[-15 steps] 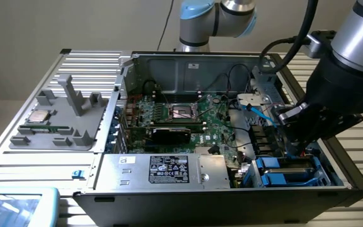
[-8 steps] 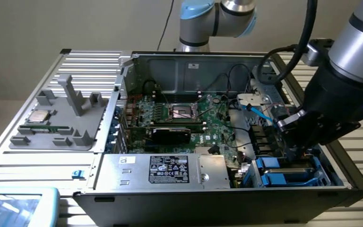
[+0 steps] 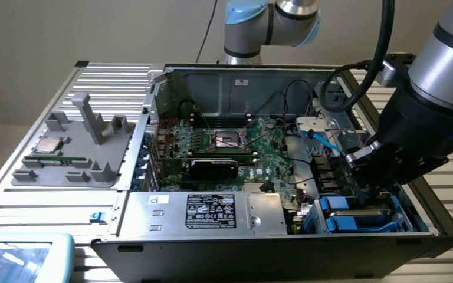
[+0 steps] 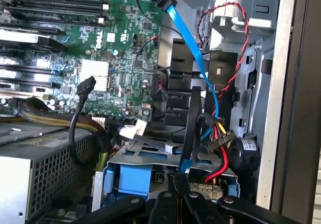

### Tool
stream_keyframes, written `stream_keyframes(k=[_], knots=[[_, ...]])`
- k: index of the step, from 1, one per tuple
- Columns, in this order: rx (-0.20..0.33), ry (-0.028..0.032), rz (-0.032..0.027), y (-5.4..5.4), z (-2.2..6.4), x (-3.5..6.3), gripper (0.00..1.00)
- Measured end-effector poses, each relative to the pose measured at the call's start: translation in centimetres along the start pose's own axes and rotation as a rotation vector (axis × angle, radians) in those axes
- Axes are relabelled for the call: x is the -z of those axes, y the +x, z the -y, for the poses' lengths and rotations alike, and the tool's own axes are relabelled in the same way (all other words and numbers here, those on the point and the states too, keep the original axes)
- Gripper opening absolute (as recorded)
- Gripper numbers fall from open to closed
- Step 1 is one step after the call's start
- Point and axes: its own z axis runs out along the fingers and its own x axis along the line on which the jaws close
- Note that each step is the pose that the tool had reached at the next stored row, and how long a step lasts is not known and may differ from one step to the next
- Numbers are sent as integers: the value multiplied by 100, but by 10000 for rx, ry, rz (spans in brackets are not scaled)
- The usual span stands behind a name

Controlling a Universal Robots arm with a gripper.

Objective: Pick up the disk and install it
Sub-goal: 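Insert the second disk wire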

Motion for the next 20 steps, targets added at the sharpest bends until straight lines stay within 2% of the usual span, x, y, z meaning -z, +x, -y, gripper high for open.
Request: stream_keyframes(k=[2,4,7,14,20], knots=[[12,-37,1,-8,2,33,11],[37,-17,-24,-26,6,125,11],[83,-26,-36,-81,21,149,11],[280,-25,-38,-253,48,149,11],[418,-20,-37,-270,51,53,11]])
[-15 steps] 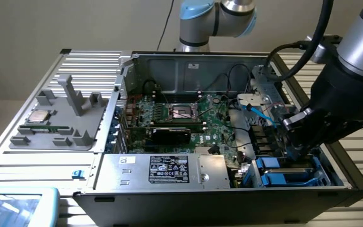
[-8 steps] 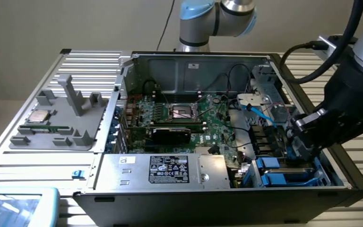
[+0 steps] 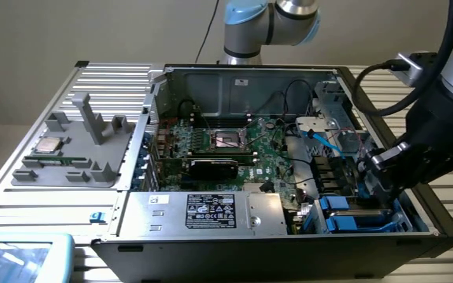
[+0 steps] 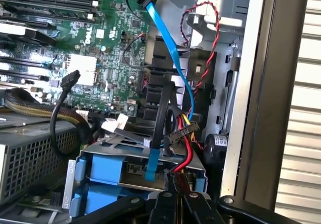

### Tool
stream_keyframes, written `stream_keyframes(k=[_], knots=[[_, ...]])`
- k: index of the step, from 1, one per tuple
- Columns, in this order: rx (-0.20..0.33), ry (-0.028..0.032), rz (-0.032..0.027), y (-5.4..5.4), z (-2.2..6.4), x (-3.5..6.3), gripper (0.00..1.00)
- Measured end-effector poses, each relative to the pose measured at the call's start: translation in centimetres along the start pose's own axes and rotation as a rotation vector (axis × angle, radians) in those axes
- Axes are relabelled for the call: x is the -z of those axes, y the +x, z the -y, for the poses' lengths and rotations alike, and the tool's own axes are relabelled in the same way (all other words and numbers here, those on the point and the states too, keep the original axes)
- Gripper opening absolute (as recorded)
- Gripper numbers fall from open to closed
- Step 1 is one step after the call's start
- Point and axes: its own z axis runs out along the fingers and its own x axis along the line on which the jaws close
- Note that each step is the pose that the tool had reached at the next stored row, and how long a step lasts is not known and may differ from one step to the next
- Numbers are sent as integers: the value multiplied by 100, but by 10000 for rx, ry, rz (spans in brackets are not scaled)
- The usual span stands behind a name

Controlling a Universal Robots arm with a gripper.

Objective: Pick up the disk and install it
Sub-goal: 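Insert the second disk wire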

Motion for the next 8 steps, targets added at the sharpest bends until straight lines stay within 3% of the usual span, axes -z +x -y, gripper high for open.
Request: stream_keyframes(k=[8], knots=[[140,29,-3,-9,-3,-100,11]])
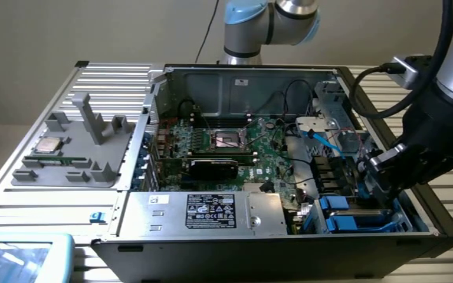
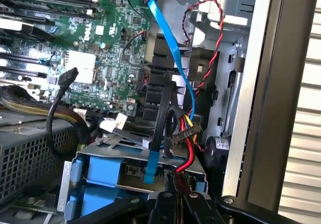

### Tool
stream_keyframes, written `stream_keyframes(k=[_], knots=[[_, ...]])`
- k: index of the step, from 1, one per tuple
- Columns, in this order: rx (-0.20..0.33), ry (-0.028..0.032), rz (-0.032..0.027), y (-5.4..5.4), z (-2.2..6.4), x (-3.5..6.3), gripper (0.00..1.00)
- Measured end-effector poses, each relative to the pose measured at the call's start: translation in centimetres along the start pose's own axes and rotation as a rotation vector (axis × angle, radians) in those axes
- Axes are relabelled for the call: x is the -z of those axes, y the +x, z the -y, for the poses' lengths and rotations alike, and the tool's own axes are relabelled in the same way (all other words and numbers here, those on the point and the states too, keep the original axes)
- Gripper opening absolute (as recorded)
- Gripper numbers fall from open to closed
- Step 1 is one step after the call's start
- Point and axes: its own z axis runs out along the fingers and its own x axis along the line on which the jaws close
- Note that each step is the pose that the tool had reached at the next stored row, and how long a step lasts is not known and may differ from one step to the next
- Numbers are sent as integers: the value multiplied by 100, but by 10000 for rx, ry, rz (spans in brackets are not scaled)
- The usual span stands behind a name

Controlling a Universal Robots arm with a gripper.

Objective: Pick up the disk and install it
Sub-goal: 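Insert the second disk wire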

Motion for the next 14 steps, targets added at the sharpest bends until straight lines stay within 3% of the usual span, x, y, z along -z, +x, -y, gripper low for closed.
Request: stream_keyframes(k=[3,6,14], knots=[[2,-60,-6,3,0,82,11],[8,-29,-15,5,-26,229,11],[24,123,-56,-10,-216,598,11]])
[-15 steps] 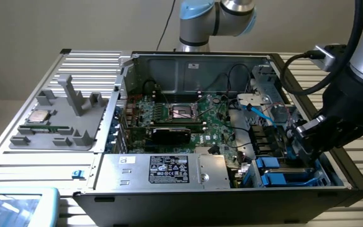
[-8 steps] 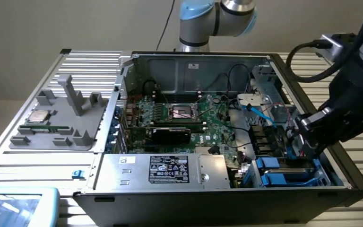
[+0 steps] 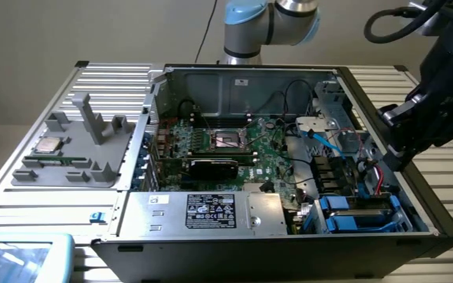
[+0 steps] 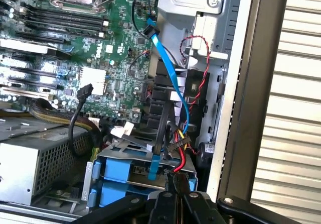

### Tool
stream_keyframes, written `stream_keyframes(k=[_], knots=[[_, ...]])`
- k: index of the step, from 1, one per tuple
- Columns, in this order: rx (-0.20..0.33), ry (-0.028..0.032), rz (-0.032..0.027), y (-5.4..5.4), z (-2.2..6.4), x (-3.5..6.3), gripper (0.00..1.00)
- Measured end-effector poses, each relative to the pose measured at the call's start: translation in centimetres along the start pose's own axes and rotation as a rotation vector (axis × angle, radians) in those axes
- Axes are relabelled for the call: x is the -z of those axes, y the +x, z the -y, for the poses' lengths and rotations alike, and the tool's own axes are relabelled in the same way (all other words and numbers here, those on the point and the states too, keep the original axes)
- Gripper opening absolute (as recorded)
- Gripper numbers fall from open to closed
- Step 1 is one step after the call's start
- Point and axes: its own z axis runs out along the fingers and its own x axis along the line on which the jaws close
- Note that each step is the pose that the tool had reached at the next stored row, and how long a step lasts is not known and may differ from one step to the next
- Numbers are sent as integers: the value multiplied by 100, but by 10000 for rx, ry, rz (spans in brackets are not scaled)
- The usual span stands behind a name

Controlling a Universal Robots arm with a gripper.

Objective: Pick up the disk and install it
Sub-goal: 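Insert the second disk wire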

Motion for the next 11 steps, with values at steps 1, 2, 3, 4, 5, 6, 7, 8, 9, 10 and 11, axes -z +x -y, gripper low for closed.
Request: stream_keyframes(k=[1,2,3,4,5,6,7,8,9,10,11], knots=[[2,10,-3,0,-2,16,11],[2,5,-2,0,-2,13,11],[3,7,-2,0,-2,14,11],[3,6,-2,0,-2,13,11],[3,6,-2,0,-2,13,11],[3,6,-3,0,-2,14,11],[3,6,-2,0,-2,14,11],[3,7,-3,0,-2,14,11],[3,7,-3,0,-2,14,11],[3,7,-2,0,-2,14,11],[3,7,-2,0,-2,14,11]])
